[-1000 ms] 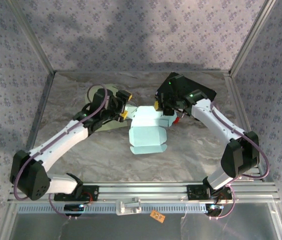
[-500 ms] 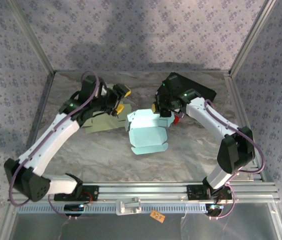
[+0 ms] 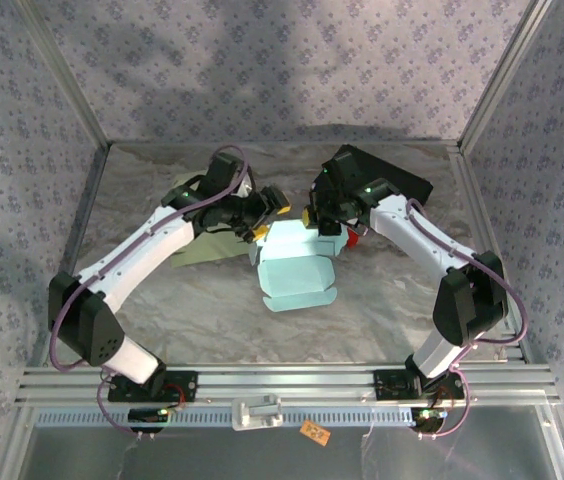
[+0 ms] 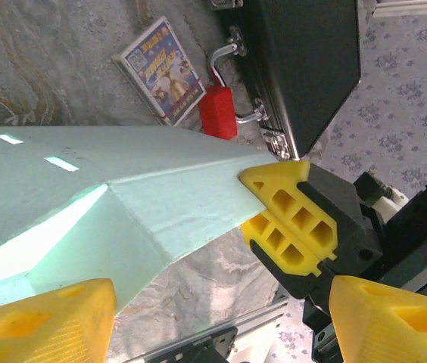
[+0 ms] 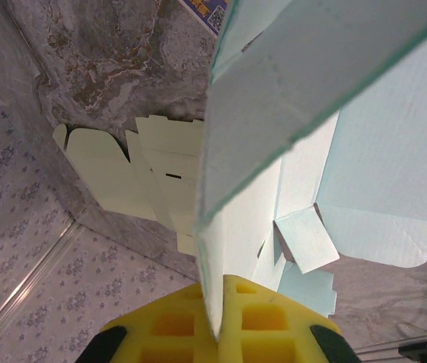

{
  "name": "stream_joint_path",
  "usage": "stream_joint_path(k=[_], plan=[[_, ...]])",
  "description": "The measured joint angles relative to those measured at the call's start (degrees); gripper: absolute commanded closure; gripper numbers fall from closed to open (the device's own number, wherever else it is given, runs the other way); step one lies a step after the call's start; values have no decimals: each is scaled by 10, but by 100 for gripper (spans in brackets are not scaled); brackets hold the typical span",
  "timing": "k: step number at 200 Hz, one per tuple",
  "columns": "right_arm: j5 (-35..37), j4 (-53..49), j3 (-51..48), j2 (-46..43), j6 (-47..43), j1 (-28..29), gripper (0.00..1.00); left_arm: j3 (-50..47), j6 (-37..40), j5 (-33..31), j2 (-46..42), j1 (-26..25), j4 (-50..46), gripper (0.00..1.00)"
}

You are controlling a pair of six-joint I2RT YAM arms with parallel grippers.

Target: Fold the paper box

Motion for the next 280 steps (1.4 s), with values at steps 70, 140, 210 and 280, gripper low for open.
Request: stream_joint_path(k=[70, 140, 210, 280], plan=[[4, 7, 0, 0, -1, 1, 100, -10, -14, -1, 23, -16, 39, 42], [58, 118, -122, -58, -97, 25, 100, -78, 17, 2, -82, 47, 3, 27], [102, 249, -245, -98, -139, 76, 100, -182, 131, 9, -158, 144, -37, 40], [118, 461, -351, -103, -157, 84, 100, -293, 241, 22, -160, 146, 26, 72]])
